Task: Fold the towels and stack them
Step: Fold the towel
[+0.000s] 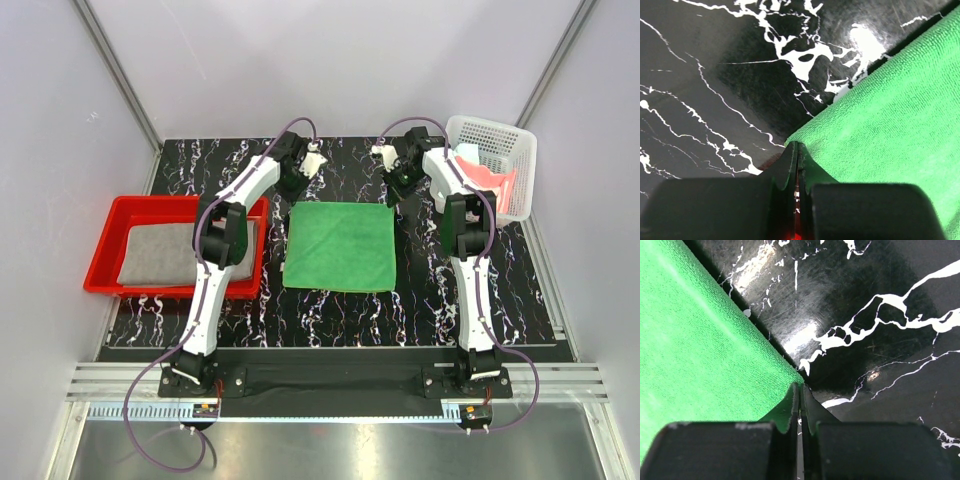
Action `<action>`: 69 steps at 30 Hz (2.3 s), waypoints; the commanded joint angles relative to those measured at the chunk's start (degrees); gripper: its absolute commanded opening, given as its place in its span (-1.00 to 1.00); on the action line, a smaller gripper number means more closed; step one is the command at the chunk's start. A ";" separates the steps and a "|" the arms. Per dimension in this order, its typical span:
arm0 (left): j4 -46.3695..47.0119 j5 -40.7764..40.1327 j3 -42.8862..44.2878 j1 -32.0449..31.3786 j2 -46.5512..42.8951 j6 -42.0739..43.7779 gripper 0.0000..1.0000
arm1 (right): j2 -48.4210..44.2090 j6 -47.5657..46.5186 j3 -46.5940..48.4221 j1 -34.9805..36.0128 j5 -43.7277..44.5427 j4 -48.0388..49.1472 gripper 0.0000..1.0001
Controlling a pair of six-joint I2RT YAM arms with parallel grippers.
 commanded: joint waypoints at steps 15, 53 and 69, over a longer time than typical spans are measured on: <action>2.11 -0.52 1.80 0.52 -4.16 -4.58 -0.10 | -1.70 -0.06 -1.45 -0.18 -3.53 1.22 -0.99; 0.97 2.39 4.61 1.14 1.81 -7.49 -0.18 | -2.76 0.39 -3.04 -0.18 -2.22 2.01 -0.99; -0.62 -2.62 5.93 -0.44 0.60 -4.15 -1.00 | -1.97 3.46 2.57 -0.10 0.15 4.03 -1.00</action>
